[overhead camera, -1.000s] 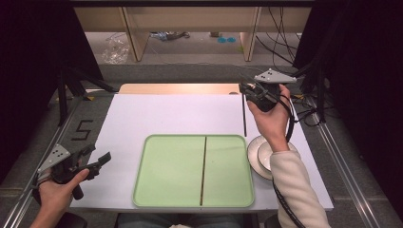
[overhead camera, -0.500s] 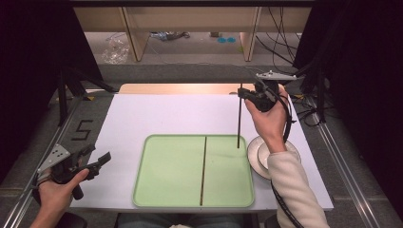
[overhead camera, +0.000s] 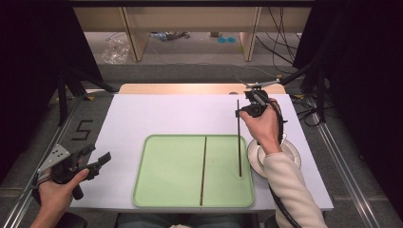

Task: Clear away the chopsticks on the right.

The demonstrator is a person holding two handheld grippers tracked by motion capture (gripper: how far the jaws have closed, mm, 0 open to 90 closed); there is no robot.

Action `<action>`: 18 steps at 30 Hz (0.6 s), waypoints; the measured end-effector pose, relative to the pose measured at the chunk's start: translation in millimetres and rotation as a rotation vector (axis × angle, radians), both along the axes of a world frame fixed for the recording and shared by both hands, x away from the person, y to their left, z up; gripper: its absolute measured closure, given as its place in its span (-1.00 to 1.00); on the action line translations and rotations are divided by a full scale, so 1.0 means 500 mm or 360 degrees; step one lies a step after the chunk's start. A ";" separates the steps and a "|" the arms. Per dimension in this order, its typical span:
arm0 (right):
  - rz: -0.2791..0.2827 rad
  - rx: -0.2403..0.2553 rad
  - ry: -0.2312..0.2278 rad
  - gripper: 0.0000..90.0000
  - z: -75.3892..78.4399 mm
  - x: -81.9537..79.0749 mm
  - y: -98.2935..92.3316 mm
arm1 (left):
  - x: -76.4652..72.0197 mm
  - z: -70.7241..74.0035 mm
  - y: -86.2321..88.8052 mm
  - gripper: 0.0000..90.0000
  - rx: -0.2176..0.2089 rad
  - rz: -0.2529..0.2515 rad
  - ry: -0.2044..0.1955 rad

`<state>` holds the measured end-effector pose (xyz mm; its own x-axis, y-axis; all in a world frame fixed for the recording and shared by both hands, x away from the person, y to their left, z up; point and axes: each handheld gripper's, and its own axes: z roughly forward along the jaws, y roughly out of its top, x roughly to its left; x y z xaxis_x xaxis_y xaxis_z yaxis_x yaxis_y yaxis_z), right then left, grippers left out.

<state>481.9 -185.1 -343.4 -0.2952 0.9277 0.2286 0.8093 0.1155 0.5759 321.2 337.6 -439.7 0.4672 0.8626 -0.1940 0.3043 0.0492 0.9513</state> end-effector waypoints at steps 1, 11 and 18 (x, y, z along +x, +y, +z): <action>-0.0031 -0.0005 0.0081 0.94 -0.005 0.001 0.005 | 0.000 0.000 0.000 -0.50 0.0001 -0.0001 0.0000; -0.0167 -0.0026 0.0464 0.94 -0.073 0.022 0.016 | 0.000 0.000 0.000 -0.50 -0.0001 -0.0001 0.0000; -0.0201 -0.0065 0.0571 0.94 -0.103 0.029 0.022 | 0.000 0.000 0.000 -0.50 -0.0001 -0.0002 0.0000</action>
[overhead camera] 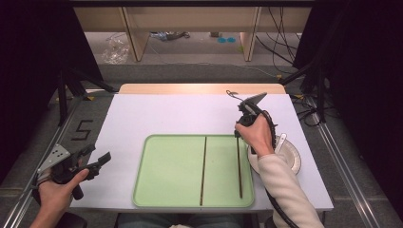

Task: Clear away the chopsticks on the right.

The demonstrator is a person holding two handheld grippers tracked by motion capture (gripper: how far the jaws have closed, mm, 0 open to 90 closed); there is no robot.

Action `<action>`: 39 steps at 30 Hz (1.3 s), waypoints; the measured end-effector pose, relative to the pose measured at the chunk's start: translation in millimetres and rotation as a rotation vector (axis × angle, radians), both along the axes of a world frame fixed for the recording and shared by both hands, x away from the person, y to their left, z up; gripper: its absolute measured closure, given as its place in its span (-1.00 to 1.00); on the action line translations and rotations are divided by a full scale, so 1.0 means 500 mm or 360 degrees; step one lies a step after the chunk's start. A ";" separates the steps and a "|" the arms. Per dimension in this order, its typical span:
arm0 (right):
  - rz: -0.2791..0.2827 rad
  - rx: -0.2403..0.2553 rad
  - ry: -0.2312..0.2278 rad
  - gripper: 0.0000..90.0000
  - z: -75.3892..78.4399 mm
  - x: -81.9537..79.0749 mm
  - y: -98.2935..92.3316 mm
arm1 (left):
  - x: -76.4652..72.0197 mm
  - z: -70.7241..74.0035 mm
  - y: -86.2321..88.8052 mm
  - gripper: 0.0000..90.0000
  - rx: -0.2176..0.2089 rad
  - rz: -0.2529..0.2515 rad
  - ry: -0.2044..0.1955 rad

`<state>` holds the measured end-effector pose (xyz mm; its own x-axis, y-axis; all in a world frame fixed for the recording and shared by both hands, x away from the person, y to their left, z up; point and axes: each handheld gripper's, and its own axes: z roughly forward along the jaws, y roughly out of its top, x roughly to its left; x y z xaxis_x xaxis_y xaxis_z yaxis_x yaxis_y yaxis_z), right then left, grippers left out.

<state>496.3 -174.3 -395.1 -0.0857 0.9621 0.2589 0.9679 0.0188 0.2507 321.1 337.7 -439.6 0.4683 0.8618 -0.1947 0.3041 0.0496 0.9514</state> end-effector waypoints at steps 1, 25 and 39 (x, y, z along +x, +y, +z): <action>0.0006 -0.0002 0.0014 0.94 -0.001 0.000 0.000 | 0.000 0.000 0.000 -0.50 -0.0001 0.0001 0.0000; -0.0048 -0.0054 0.0186 0.94 -0.023 0.002 0.010 | 0.000 0.000 0.000 -0.50 0.0001 0.0000 0.0000; -0.0028 -0.0145 0.0280 0.94 -0.065 0.009 0.013 | 0.000 0.000 0.000 -0.50 -0.0001 0.0002 0.0003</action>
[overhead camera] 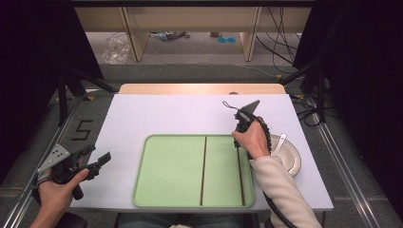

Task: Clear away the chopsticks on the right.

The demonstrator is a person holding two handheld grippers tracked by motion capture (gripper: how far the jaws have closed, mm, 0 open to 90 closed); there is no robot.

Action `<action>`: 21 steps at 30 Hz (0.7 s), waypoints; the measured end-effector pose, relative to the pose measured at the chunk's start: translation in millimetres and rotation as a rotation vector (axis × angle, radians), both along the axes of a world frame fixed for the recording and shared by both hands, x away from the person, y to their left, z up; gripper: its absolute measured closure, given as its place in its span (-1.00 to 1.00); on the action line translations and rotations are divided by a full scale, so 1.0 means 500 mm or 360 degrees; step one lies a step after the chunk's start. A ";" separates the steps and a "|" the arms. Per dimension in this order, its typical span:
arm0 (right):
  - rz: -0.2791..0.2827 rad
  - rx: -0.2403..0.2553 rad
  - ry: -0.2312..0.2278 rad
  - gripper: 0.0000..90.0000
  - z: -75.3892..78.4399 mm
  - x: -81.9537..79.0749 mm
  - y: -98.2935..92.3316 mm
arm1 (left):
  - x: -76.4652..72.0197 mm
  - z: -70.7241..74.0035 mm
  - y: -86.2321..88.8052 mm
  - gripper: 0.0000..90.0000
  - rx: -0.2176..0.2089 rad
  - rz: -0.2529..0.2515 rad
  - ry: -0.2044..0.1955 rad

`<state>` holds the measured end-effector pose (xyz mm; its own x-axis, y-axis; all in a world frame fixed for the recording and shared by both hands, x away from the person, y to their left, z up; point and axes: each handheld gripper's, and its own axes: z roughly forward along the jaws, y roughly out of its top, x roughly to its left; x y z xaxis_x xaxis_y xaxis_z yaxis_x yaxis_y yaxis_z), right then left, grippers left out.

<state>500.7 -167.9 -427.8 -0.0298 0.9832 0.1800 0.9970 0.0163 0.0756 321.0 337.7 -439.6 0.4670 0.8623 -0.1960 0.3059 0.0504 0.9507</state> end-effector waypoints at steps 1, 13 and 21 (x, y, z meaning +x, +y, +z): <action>-0.0016 0.0013 -0.0063 0.94 -0.008 0.000 0.001 | 0.000 0.000 0.000 -0.50 0.0001 -0.0001 0.0000; -0.0052 -0.0063 0.0070 0.92 -0.030 0.003 0.011 | 0.001 0.000 0.000 -0.50 0.0001 -0.0003 -0.0002; 0.0031 -0.0083 -0.0015 0.74 -0.015 -0.002 0.016 | 0.001 0.000 0.000 -0.49 0.0001 -0.0004 -0.0001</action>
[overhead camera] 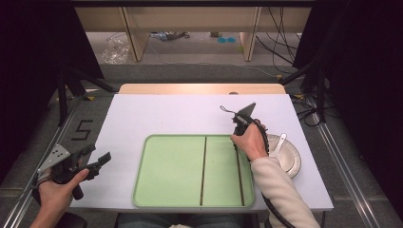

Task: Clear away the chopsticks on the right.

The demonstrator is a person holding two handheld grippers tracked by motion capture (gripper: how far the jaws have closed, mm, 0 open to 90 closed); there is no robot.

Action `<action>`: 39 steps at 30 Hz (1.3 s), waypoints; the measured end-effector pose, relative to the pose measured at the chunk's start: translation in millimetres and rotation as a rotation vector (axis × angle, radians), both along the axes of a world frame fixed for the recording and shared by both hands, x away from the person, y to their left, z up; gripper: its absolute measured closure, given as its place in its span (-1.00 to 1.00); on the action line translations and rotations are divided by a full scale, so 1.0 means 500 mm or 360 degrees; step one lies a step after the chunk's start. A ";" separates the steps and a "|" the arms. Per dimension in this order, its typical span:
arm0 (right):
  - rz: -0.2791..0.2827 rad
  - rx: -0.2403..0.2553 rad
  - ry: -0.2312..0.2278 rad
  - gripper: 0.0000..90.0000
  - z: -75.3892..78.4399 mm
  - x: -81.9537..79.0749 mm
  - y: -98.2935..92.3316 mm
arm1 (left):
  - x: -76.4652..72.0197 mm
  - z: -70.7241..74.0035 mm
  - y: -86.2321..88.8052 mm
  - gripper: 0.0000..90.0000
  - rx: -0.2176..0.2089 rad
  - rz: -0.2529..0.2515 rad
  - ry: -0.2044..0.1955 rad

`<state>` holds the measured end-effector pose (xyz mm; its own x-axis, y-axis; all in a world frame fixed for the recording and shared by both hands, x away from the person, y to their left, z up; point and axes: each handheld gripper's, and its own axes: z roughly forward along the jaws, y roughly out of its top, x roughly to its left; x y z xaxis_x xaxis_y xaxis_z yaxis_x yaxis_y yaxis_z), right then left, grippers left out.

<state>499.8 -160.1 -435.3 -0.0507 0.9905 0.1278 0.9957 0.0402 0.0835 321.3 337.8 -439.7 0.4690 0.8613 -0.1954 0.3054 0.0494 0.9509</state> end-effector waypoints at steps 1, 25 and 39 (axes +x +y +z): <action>0.0050 0.0001 -0.0046 0.74 0.008 -0.003 0.001 | 0.000 0.000 0.000 -0.50 0.0000 -0.0001 0.0000; 0.0655 0.0200 -0.0019 1.00 -0.045 -0.087 0.202 | -0.001 0.000 0.000 -0.49 -0.0001 0.0002 0.0003; 0.0464 0.0087 0.0044 1.00 -0.001 -0.089 0.119 | -0.002 0.001 0.001 -0.49 0.0004 0.0010 0.0013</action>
<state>455.1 -100.7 -436.0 -0.3277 0.9263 0.1860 0.9448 0.3208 0.0666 320.3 338.3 -439.2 0.4622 0.8646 -0.1972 0.3129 0.0491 0.9485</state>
